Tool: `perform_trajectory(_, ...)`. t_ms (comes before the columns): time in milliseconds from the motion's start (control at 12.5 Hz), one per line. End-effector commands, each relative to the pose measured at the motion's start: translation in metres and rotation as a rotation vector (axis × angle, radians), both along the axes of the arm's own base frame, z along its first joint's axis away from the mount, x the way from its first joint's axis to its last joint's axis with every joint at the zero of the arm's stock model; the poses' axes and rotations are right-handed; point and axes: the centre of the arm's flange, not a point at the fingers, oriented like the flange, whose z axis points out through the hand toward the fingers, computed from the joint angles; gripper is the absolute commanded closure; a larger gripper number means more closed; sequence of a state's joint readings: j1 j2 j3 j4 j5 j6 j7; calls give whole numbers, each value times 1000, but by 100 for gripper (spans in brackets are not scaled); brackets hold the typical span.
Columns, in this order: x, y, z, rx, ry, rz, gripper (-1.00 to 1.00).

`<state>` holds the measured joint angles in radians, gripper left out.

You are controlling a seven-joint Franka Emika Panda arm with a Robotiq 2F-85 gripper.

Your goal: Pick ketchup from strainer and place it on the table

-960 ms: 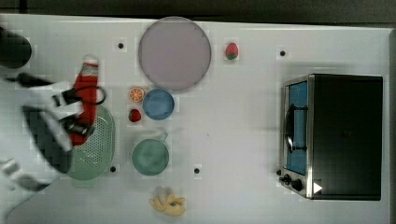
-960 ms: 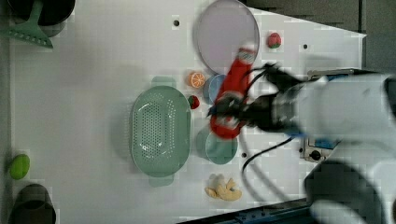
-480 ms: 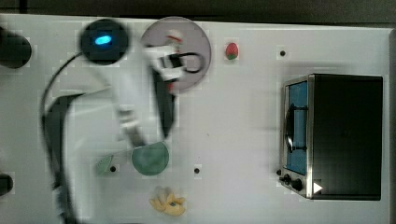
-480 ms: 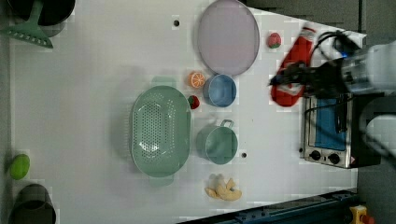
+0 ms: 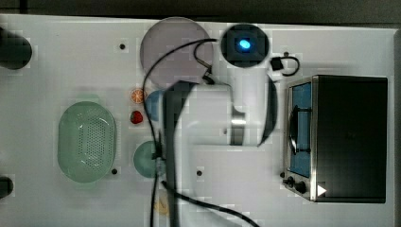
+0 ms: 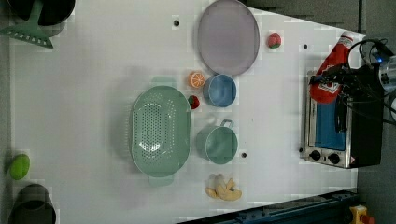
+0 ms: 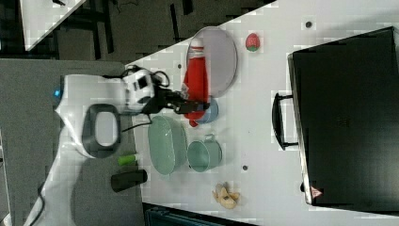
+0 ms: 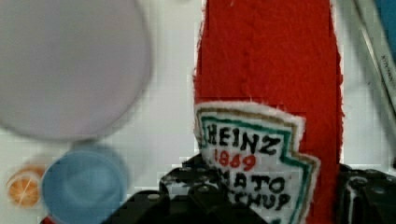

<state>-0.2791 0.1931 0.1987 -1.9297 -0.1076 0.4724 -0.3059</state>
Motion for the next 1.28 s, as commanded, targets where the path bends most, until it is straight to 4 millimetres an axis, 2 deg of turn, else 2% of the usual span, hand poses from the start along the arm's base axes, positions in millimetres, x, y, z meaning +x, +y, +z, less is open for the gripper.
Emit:
perform_trajectory(80, -19, 27, -41, 21, -14, 117, -19)
perform_trajectory(400, -52, 29, -127, 49, -8, 119, -19)
perform_trajectory(480, -58, 29, -147, 58, 3, 118, -26)
perform_trajectory(640, -64, 29, -180, 74, 5, 114, -67)
perform_trajectory(720, -64, 31, -188, 79, -4, 115, -89)
perform_trajectory(800, -63, 32, -188, 80, -9, 117, -99)
perform_trajectory(880, -61, 32, -180, 76, -21, 118, -100)
perform_trajectory(960, -55, 33, -162, 68, -55, 121, -100)
perform_trajectory(1280, -31, 33, -48, 15, -202, 120, -100)
